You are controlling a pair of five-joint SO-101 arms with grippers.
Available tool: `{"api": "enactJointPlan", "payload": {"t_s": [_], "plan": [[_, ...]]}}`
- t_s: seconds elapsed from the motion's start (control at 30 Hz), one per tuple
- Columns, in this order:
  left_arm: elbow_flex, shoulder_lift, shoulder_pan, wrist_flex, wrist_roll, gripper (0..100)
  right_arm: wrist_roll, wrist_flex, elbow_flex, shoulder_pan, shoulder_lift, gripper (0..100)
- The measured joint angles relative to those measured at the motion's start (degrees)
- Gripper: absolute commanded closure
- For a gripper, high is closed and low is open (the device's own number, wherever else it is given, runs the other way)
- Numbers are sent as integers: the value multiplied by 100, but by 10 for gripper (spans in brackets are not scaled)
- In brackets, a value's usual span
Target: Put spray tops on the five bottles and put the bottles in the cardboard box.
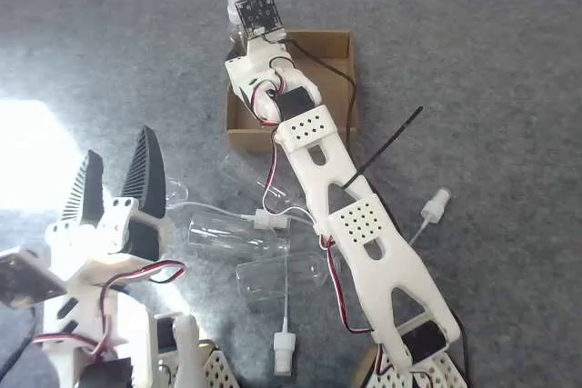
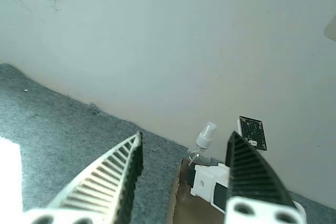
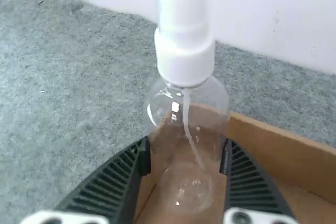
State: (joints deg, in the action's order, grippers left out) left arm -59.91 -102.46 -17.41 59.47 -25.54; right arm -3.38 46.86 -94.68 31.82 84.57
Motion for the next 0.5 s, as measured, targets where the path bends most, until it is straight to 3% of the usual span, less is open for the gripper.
{"api": "enactJointPlan", "payload": {"t_s": [0.17,0.5], "plan": [[0,0,0,0,0,761,-9,53,0,0,0,686],[0,0,0,0,0,761,396,615,0,0,0,684]]}}
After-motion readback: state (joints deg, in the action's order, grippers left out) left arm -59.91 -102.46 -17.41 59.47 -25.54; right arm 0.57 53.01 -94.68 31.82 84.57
